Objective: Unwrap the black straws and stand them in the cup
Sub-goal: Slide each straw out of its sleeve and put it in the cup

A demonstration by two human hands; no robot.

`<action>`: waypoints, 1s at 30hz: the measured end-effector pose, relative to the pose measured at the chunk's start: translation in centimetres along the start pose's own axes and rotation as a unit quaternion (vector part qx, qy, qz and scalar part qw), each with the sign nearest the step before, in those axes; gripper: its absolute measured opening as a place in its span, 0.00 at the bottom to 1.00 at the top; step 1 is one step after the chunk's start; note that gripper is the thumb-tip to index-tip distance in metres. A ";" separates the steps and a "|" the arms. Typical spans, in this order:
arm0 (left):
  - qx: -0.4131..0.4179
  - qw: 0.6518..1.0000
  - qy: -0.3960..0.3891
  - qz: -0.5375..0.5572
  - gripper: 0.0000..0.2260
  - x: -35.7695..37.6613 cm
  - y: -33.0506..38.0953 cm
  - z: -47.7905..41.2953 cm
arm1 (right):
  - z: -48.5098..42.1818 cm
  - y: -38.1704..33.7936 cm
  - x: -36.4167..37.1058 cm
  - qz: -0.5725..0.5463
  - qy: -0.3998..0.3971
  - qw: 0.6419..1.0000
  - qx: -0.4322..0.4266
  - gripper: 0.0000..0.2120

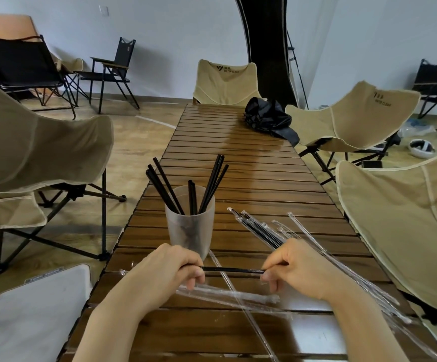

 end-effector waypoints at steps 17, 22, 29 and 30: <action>0.000 0.998 0.057 -0.022 0.10 -0.8 -0.5 -0.1 | 0.4 0.7 -1.3 -0.037 0.036 0.999 0.007 0.11; 0.009 0.999 0.045 -0.002 0.10 -0.5 -0.5 -0.4 | 0.2 0.9 -1.1 -0.019 0.035 0.999 0.000 0.18; 0.017 1.000 0.012 -0.022 0.08 -0.1 0.5 -1.0 | 0.1 0.6 -0.7 0.004 0.039 0.999 0.014 0.15; 0.015 1.000 0.006 -0.024 0.09 -0.2 0.7 -1.1 | 0.1 0.5 -0.6 0.005 0.044 0.999 0.016 0.16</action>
Point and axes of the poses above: each hand's wrist, its own z-axis away from the middle knuckle, its own x-axis out of the palm, y = z × x, the point moved 3 cm from there along -z, towards the middle knuckle, and after that the axes turned 15 degrees about z, right-handed, at the moved point
